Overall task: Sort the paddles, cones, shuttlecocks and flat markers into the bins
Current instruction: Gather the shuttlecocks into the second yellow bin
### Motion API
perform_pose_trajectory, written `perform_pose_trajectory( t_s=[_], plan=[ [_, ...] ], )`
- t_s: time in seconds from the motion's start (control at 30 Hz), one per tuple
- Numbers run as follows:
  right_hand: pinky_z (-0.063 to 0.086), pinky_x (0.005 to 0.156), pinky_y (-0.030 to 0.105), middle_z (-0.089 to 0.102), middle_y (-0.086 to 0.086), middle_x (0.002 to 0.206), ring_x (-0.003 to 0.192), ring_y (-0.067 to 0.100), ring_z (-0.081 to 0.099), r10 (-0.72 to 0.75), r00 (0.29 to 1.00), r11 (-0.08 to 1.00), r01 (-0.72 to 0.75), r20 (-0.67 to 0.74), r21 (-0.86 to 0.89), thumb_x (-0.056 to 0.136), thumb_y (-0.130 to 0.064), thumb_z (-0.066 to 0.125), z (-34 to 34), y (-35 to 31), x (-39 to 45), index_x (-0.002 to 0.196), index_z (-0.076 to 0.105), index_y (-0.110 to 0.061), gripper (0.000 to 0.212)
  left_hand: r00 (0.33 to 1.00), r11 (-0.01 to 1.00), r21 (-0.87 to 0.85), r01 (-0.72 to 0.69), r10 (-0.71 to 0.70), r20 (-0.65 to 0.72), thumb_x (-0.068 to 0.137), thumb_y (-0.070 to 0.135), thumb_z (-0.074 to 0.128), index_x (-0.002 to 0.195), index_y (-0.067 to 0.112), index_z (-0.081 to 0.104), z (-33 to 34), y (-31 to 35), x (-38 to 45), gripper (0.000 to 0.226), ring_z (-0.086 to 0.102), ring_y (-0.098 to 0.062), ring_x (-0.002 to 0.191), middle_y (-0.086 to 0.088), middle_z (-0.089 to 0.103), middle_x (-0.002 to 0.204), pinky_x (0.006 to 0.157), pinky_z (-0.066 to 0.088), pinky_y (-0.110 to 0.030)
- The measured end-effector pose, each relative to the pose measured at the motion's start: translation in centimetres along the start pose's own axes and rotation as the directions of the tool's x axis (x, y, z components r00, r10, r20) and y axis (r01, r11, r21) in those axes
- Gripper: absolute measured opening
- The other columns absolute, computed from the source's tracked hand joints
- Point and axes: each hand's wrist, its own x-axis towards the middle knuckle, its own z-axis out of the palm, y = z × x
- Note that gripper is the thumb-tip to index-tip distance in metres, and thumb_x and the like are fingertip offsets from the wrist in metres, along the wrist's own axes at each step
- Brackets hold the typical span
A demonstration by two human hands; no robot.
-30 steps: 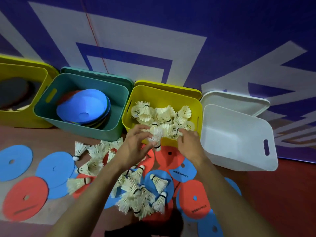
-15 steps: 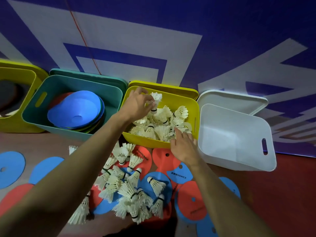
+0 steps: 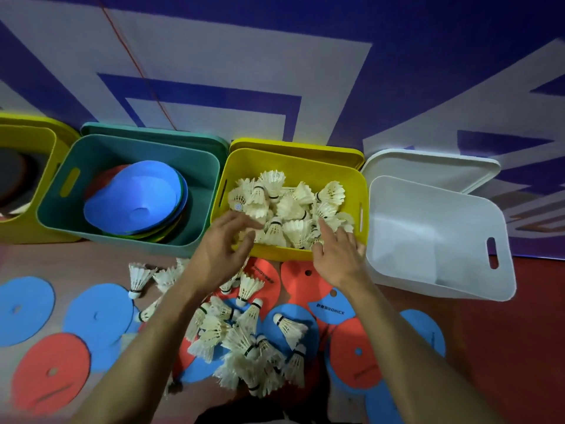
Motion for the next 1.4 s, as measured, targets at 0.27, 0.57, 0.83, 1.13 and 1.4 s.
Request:
perform_pose_trajectory(
  t_s=[0.27, 0.57, 0.83, 1.13, 1.4],
  plan=[
    [0.012, 0.117, 0.052, 0.015, 0.012, 0.158, 0.148, 0.030, 0.016, -0.006, 0.999, 0.998, 0.008, -0.031, 0.066, 0.098, -0.041, 0.039, -0.1, 0.0, -0.3, 0.156, 0.014, -0.034, 0.064, 0.977, 0.975, 0.128, 0.182, -0.194, 0.084, 0.093, 0.034, 0.065, 0.123, 0.033, 0.054, 3.5, -6.3, -8.1, 0.031, 0.065, -0.007, 0.082, 0.007, 0.049, 0.121, 0.074, 0.056, -0.033],
    [0.025, 0.118, 0.033, 0.029, 0.014, 0.149, 0.140, 0.032, 0.030, -0.177, 0.828, 0.943, 0.298, -0.533, 0.151, 0.086, -0.008, 0.054, 0.5, -1.9, -5.6, 0.144, 0.046, -0.015, 0.059, 0.943, 0.871, 0.425, 0.244, -0.315, 0.104, 0.094, 0.041, 0.059, 0.122, 0.028, 0.057, 6.6, -10.4, -7.6, 0.031, 0.067, -0.020, 0.089, 0.001, 0.049, 0.130, 0.068, 0.060, -0.041],
    [0.050, 0.076, 0.024, 0.040, -0.005, 0.131, 0.107, 0.012, 0.054, -0.491, 0.855, 0.847, 0.513, -0.165, 0.139, 0.093, -0.018, 0.044, 6.4, -4.5, -9.9, 0.104, 0.063, -0.023, 0.023, 0.936, 0.875, 0.394, 0.280, -0.340, 0.089, 0.099, 0.038, 0.047, 0.097, 0.027, 0.058, 5.5, -11.0, -7.7, 0.016, 0.067, -0.020, 0.074, 0.005, 0.068, 0.090, 0.062, 0.057, -0.036],
    [0.053, 0.067, 0.026, 0.005, -0.007, 0.157, 0.097, 0.019, 0.064, -0.396, 0.885, 0.918, 0.371, 0.247, 0.141, 0.094, -0.020, 0.054, 11.7, -6.7, -5.5, 0.124, 0.063, -0.031, 0.033, 0.994, 0.940, 0.325, 0.107, -0.109, -0.012, 0.100, 0.045, 0.046, 0.108, 0.036, 0.062, 0.0, -6.8, -11.7, 0.020, 0.065, -0.011, 0.082, 0.015, 0.066, 0.106, 0.060, 0.054, -0.033],
    [0.035, 0.108, 0.027, 0.036, 0.007, 0.152, 0.139, 0.022, 0.039, -0.379, 0.833, 0.923, 0.372, 0.403, 0.098, 0.098, -0.019, 0.052, 13.1, -7.4, -5.0, 0.092, 0.069, -0.014, 0.019, 0.998, 0.965, 0.256, 0.060, -0.050, -0.046, 0.100, 0.037, 0.057, 0.108, 0.033, 0.063, -2.4, -5.3, -12.7, 0.011, 0.063, -0.006, 0.073, 0.017, 0.065, 0.102, 0.057, 0.053, -0.034]
  ],
)
